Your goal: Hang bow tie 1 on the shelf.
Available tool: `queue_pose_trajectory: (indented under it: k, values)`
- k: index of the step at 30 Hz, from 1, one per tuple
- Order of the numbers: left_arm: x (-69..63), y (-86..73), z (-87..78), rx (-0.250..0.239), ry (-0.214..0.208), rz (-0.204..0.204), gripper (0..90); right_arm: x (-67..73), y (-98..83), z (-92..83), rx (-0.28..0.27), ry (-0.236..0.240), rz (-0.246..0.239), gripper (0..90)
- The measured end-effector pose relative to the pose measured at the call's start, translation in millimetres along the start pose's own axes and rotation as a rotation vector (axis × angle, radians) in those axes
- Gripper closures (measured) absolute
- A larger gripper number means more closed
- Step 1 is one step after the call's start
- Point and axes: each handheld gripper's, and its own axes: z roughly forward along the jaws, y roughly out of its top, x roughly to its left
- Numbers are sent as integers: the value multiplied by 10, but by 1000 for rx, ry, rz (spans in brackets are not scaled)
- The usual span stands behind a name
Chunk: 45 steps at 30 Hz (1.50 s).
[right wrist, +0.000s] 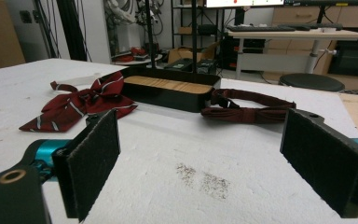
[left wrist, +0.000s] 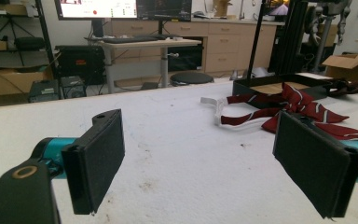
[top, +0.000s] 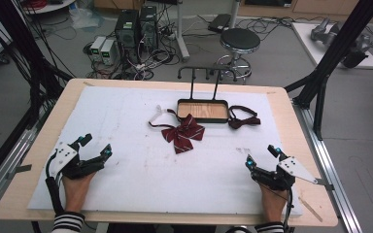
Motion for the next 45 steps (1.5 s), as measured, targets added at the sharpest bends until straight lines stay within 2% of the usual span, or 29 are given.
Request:
queue_pose_trajectory:
  k: [6,10,19,26,29,36,40,45]
  values:
    - [7,1,0,1,-2,-6,169,-2,-1,-2,0,0,4,111]
    - [31,2,0,3,-6,-29,169,1,0,0,3,-1,4,111]
    - [11,8,19,15,2,-17,169,1,0,-2,-4,-2,0,111]
    - [11,28,66,70,3,-6,163,-4,0,-2,-7,-3,-2,111]
    - [4,30,71,73,3,1,163,-2,-1,-3,-6,-4,-1,111]
    - [-9,58,99,95,-16,7,162,-1,-2,-5,-5,-3,4,111]
    - [-46,157,145,95,-39,22,163,-3,-2,-5,-9,-3,5,111]
    - [-57,261,188,92,-69,17,163,-2,-3,-7,-6,-2,7,111]
